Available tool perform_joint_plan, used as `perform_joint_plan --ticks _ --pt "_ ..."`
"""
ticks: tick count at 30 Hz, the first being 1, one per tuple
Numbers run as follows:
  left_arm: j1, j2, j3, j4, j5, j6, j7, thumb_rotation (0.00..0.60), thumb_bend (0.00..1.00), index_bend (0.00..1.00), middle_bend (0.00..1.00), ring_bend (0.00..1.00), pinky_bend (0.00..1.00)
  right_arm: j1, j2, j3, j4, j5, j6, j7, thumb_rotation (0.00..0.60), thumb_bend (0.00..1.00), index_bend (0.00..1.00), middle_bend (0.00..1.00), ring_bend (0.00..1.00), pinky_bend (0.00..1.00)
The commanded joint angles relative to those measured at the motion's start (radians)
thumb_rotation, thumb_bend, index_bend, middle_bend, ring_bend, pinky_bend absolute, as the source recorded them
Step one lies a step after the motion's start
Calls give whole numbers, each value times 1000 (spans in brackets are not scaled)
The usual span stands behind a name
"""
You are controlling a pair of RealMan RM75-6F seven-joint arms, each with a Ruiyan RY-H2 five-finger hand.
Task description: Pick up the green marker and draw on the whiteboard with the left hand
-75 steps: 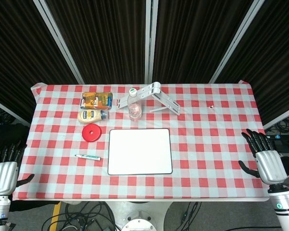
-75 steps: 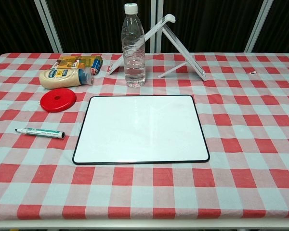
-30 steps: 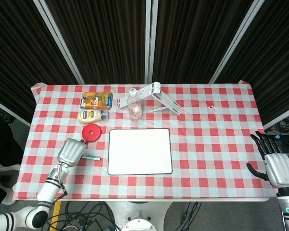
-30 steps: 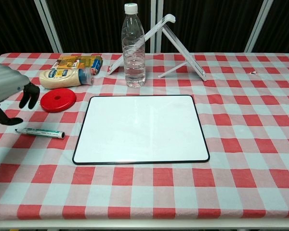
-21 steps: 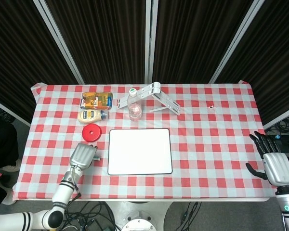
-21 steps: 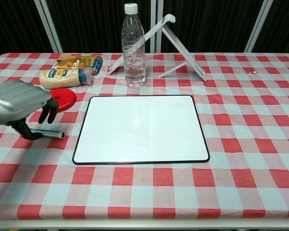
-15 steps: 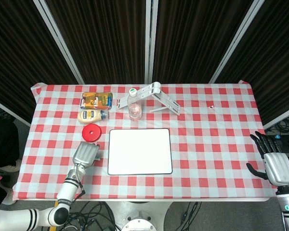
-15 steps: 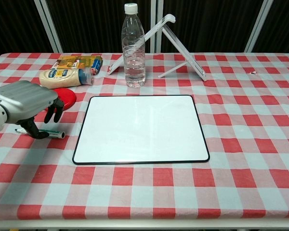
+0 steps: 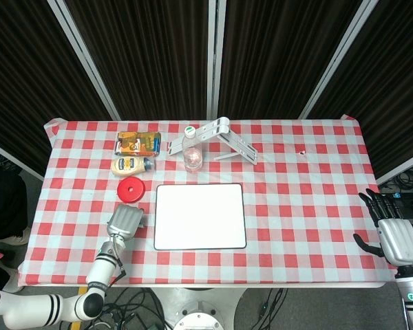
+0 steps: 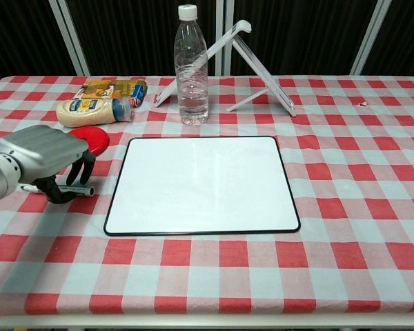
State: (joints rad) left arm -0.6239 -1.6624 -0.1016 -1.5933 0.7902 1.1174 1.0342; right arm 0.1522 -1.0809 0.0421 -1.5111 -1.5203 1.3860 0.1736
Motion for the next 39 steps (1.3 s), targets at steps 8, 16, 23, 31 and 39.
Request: perform_joint_plan --ticks 8,16,23,31,39 --pt "-16 3 24 6 -14 10 -24 600 333 462 496 787 1000 3 -3 0 2 2 -6 0 600 191 0 0 0 0" --pt "-23 -2 40 20 -14 21 -42 600 349 471 508 798 1000 3 -4 0 2 4 -9 -2 600 191 0 0 0 0" --pt "-29 4 55 31 -15 4 -67 600 369 489 527 807 1000 2 -3 1 -3 5 -8 -7 600 191 0 0 0 0" --pt "-14 14 62 57 76 9 -180 600 408 541 579 830 995 -2 -1 0 -7 2 0 -10 600 191 0 0 0 0" --pt "23 126 -24 1 215 -45 -575 600 430 556 592 829 989 -14 1 -5 -6 -3 16 -8 600 191 0 0 0 0"
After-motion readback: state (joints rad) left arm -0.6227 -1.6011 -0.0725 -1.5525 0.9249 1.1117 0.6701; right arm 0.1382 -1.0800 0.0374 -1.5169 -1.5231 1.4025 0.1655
